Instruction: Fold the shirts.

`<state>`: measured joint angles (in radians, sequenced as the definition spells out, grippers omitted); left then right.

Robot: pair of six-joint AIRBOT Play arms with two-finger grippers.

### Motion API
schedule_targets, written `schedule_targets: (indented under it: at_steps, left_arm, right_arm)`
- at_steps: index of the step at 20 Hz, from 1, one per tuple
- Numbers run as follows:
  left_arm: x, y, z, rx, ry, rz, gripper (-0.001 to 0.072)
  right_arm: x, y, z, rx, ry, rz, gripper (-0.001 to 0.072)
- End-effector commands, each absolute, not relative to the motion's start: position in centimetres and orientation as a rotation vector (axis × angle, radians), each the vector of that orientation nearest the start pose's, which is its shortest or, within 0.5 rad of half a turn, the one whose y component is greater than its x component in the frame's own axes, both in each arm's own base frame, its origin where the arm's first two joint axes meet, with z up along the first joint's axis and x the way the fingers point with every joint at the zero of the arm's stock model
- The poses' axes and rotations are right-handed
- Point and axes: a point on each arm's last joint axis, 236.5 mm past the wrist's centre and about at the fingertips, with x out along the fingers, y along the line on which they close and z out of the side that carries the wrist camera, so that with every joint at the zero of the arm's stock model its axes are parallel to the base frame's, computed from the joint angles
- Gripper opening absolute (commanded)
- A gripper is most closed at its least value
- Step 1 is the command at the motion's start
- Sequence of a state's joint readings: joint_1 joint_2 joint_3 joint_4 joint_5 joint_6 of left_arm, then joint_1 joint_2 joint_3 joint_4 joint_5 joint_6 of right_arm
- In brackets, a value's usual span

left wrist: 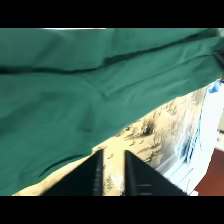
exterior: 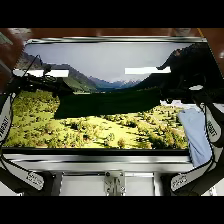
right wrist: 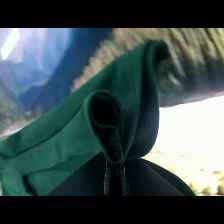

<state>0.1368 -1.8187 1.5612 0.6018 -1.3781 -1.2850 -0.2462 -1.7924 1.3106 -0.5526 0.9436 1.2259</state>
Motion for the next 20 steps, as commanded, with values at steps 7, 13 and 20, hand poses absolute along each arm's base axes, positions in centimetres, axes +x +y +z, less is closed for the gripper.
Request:
schedule_targets:
  at_steps: [7, 13, 20]
  left_arm:
    - [47.2, -32.7, 0.2, -0.581, 1.137, -0.749, 0.0033]
    - [41.9, -47.5, -0.1, -0.771, 1.106, -0.82, 0.0034]
    - [41.0, -52.2, -3.7, -1.018, 1.183, -0.773, 0.0034]
  right_arm:
    - [45.7, 7.3, 14.7, 0.755, 0.847, 0.482, 0.0062]
    - [40.5, 8.2, 22.0, 0.738, 0.776, 0.46, 0.0062]
    - [38.5, 8.1, 22.4, 0.733, 0.811, 0.401, 0.0062]
